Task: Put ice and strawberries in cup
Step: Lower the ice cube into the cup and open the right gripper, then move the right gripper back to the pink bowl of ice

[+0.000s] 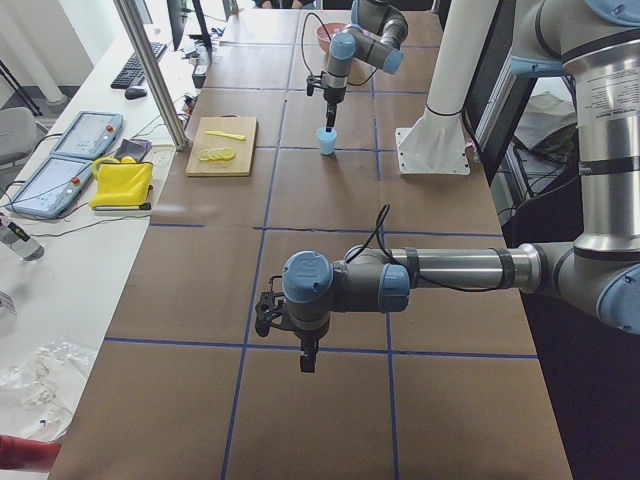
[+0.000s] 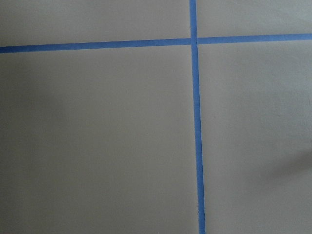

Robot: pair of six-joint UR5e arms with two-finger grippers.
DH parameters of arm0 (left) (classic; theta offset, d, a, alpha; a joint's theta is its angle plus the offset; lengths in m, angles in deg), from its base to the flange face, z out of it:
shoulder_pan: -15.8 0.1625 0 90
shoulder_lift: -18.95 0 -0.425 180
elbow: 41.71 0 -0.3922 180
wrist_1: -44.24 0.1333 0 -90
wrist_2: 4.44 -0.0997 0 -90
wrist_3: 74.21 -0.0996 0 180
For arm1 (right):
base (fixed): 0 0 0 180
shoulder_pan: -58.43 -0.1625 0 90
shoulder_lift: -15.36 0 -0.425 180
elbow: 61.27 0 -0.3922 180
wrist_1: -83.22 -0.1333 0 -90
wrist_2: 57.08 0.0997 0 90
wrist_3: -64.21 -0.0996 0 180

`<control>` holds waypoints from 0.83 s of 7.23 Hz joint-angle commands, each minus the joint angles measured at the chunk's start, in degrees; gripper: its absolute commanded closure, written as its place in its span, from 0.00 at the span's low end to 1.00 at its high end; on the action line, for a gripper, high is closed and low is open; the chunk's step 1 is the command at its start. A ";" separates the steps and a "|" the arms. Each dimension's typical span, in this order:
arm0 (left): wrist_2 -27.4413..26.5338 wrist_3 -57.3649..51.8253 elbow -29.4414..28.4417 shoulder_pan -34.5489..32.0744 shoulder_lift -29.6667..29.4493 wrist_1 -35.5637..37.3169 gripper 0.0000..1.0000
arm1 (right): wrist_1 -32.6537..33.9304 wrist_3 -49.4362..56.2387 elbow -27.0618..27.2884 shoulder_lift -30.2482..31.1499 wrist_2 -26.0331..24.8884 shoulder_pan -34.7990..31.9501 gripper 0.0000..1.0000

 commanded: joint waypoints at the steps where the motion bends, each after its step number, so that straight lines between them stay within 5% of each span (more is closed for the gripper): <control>1: 0.00 0.00 -0.09 0.05 0.00 0.07 0.00 | 0.00 2.65 0.22 0.37 0.56 -1.04 0.01; 3: 0.00 0.00 -0.18 0.14 0.00 -0.02 0.00 | 0.00 8.95 1.35 3.60 6.85 -7.16 0.01; 6: 0.00 0.00 -0.09 0.40 0.00 0.07 0.00 | -0.44 29.57 11.52 19.30 15.83 -18.67 0.01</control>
